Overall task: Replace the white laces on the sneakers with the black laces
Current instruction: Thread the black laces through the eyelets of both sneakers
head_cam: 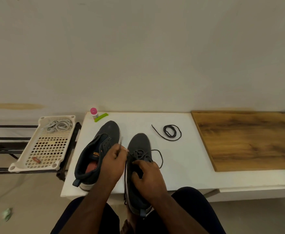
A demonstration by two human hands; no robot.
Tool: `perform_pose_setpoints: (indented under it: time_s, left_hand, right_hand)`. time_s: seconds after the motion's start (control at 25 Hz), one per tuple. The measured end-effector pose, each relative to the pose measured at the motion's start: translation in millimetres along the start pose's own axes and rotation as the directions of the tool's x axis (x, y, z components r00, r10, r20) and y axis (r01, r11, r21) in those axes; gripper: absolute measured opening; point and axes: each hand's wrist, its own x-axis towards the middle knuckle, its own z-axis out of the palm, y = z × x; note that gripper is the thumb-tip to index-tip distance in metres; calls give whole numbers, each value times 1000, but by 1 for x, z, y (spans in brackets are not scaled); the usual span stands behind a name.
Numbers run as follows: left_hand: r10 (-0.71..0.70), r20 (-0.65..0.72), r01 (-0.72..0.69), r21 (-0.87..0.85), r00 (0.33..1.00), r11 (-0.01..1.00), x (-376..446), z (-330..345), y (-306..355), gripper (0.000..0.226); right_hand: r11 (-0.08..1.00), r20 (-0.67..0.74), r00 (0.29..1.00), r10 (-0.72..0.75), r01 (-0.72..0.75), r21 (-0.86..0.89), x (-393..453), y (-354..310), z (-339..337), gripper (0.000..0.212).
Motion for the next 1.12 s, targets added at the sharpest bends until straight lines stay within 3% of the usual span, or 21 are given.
perform_pose_setpoints:
  time_s: [0.04,0.08,0.12,0.2,0.24,0.28,0.36,0.44,0.52,0.6,0.68,0.76,0.84,0.96,1.04,1.12]
  left_hand:
    - [-65,-23,57,-262,998,963,-1,-1,5,24]
    - [-93,-16,79,-387,996,919,-2,-2,7,23]
    - [-84,-10,75,-357,996,931,-1,-2,7,20]
    - [5,59,-13,139,998,990,2,-5,-1,6]
    - [44,145,-95,370,988,924,4,-5,-8,3]
    - [63,232,-173,493,971,853,4,-6,-12,6]
    - [72,300,-237,562,951,792,5,-5,-20,10]
    - [135,245,-246,509,960,825,2,-5,-12,13]
    - [191,93,-210,275,977,938,-3,-5,-2,19]
    - [111,-52,-115,-88,992,989,-4,-6,4,26]
    - [9,-48,-21,-257,999,966,-4,-7,4,27]
    - [-29,21,32,-173,999,984,-1,-5,0,20]
    - [-50,53,49,32,997,998,1,-3,-7,6]
    - [-24,187,3,113,982,994,0,-1,-15,23]
    - [14,246,-63,193,969,979,0,1,-19,19]
    - [33,209,-80,220,977,972,-1,3,-15,15]
  right_hand:
    - [1000,3,1000,2,-2,-4,0,0,0,38]
    - [1000,8,1000,0,0,-9,0,0,0,38]
    - [1000,11,1000,-7,7,-15,0,1,0,38]
    - [1000,1,1000,-23,23,-14,-1,1,0,37]
    - [1000,-4,1000,-23,23,-6,0,1,0,35]
    - [1000,-6,1000,-19,19,2,0,1,1,32]
    - [1000,-2,1000,-7,7,7,1,1,2,28]
    - [1000,-3,1000,-12,12,7,1,1,2,27]
    - [1000,-4,1000,-17,17,6,1,2,2,30]
    - [1000,7,1000,-3,3,1,1,1,1,32]
    - [1000,12,1000,3,-3,-10,1,3,3,32]
    - [1000,7,1000,4,-3,-14,1,3,3,31]
    - [1000,6,1000,-2,2,-8,0,2,2,29]
    - [1000,-3,1000,-20,20,2,0,1,2,26]
    - [1000,-11,1000,-24,24,9,0,2,2,25]
    - [1000,-4,1000,-23,23,-2,0,3,3,27]
